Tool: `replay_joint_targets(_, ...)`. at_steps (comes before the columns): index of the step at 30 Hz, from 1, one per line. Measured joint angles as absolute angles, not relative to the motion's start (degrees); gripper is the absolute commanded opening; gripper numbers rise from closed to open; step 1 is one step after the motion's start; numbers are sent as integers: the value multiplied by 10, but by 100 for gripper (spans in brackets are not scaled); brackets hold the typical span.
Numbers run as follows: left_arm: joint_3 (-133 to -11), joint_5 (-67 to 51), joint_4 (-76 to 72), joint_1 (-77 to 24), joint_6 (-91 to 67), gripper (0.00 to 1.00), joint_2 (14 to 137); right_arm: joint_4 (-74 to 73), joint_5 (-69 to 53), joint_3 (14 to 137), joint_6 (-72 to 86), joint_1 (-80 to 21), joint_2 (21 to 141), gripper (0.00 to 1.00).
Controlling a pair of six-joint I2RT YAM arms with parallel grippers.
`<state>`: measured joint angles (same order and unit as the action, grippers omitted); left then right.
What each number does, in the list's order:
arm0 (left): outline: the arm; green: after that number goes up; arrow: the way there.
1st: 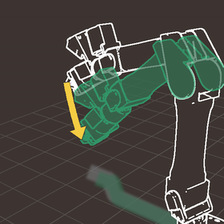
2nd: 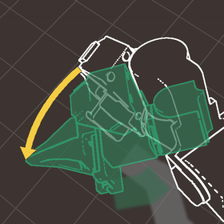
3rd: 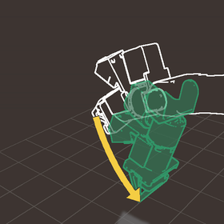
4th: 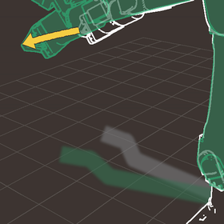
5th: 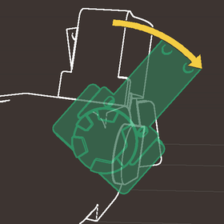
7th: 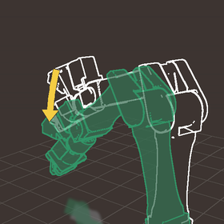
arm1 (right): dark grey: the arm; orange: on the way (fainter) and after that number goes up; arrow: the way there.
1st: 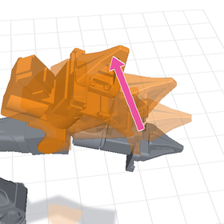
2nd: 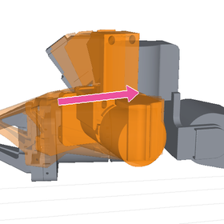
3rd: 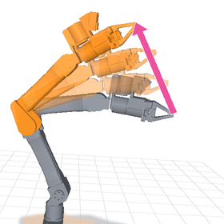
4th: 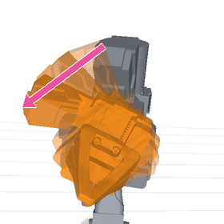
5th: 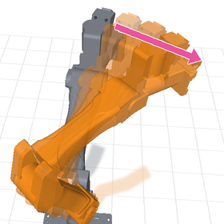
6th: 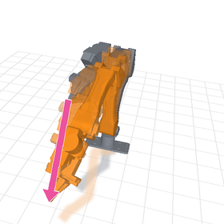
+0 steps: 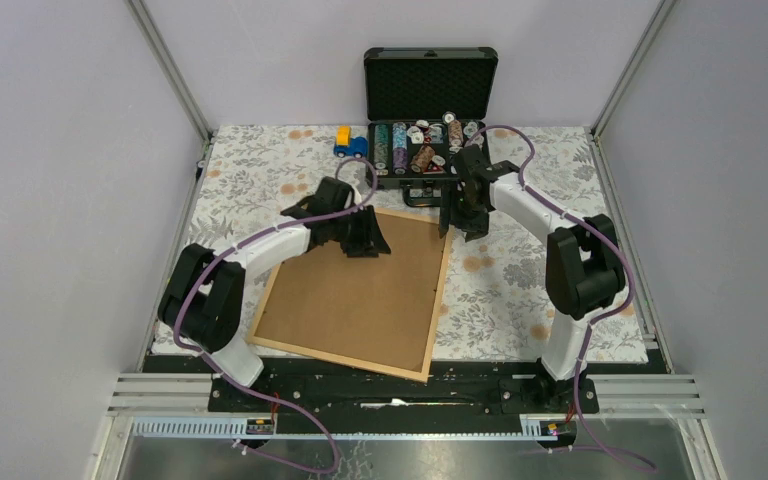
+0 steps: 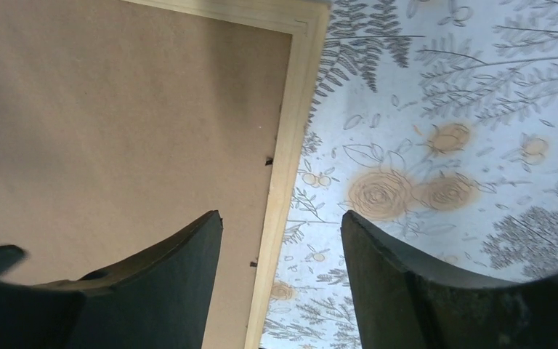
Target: Put the photo into the frame
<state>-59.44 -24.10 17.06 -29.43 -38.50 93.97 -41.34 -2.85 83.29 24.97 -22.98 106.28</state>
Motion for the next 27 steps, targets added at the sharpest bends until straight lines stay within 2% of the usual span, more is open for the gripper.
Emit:
replay_joint_targets(2,-604,-247,171,-265,-379,47,934,-407,-41,833,248,-230,1079,66)
replay_joint_targets(6,-603,-266,176,-178,-376,48,929,-393,-56,832,241,-228,1101,49)
replay_joint_targets(9,-603,-277,175,-130,-375,45,929,-379,-66,828,238,-227,1109,43)
replay_joint_targets(12,-601,-303,155,-137,-387,39,940,-367,-72,827,237,-227,1127,34)
replay_joint_targets(18,-565,-328,93,-183,-412,36,994,-354,-72,809,237,-225,1145,27)
replay_joint_targets(27,-544,-321,81,-176,-419,26,1035,-343,-82,799,241,-221,1145,24)
